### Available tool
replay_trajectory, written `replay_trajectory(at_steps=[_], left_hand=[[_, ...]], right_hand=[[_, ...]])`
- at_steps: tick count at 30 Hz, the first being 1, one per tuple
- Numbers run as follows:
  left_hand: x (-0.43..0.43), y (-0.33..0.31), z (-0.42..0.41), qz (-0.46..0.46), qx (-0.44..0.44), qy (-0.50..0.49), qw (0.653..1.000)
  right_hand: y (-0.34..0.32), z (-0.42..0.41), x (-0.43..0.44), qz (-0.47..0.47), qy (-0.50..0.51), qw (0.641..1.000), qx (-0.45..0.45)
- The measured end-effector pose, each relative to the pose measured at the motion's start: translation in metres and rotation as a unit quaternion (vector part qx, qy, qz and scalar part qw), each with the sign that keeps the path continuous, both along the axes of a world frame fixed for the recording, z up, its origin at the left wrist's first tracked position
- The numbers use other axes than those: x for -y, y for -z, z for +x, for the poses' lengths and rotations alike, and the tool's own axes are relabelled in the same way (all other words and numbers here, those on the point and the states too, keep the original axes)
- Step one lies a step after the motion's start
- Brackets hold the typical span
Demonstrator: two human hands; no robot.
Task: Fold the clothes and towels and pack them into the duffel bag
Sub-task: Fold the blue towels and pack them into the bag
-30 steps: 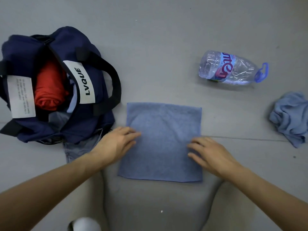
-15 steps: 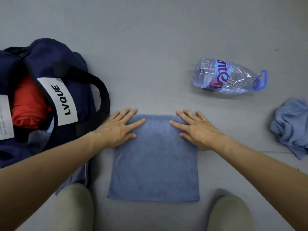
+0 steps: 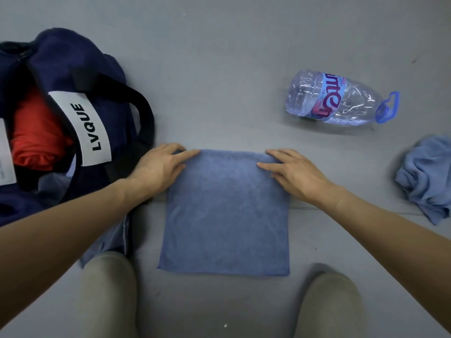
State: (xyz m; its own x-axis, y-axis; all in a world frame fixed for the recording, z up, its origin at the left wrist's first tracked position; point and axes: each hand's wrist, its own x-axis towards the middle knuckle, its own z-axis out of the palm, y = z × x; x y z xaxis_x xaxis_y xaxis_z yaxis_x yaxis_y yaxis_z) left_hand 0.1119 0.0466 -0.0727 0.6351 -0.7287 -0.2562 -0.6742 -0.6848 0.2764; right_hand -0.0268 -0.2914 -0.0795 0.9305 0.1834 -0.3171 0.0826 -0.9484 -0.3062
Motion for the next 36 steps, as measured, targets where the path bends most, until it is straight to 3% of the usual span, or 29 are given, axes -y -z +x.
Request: replay_trajectory(at_steps=[5, 10, 18, 24, 27, 29, 33, 36], left_hand=[[0.0, -0.002, 0.008, 0.006, -0.038, -0.086, 0.996], [0.006, 0.002, 0.011, -0.019, -0.067, -0.143, 0.987], [0.002, -0.007, 0.002, -0.082, -0.031, -0.131, 0.988], [0.006, -0.028, 0.012, -0.138, 0.014, -0.204, 0.969], [0.01, -0.042, 0.006, -0.185, 0.045, -0.205, 0.96], [0.004, -0.049, -0.009, -0.193, 0.052, -0.182, 0.963], [-0.032, -0.046, -0.056, -0.182, 0.03, -0.111, 0.977], [-0.06, -0.031, -0.089, -0.131, 0.005, -0.067, 0.989]], right_hand=[[0.0, -0.007, 0.005, 0.023, 0.025, 0.999, 0.025], [0.003, -0.001, 0.007, 0.125, 0.165, 0.978, -0.01], [-0.01, 0.006, 0.01, 0.165, 0.277, 0.946, -0.046], [-0.036, 0.023, 0.017, 0.186, 0.334, 0.923, 0.044], [-0.054, 0.023, 0.018, 0.202, 0.313, 0.923, 0.095], [-0.064, 0.008, 0.017, 0.174, 0.27, 0.942, 0.102], [-0.06, -0.054, 0.011, 0.103, 0.158, 0.973, 0.133], [-0.04, -0.102, 0.002, 0.052, 0.084, 0.99, 0.101]])
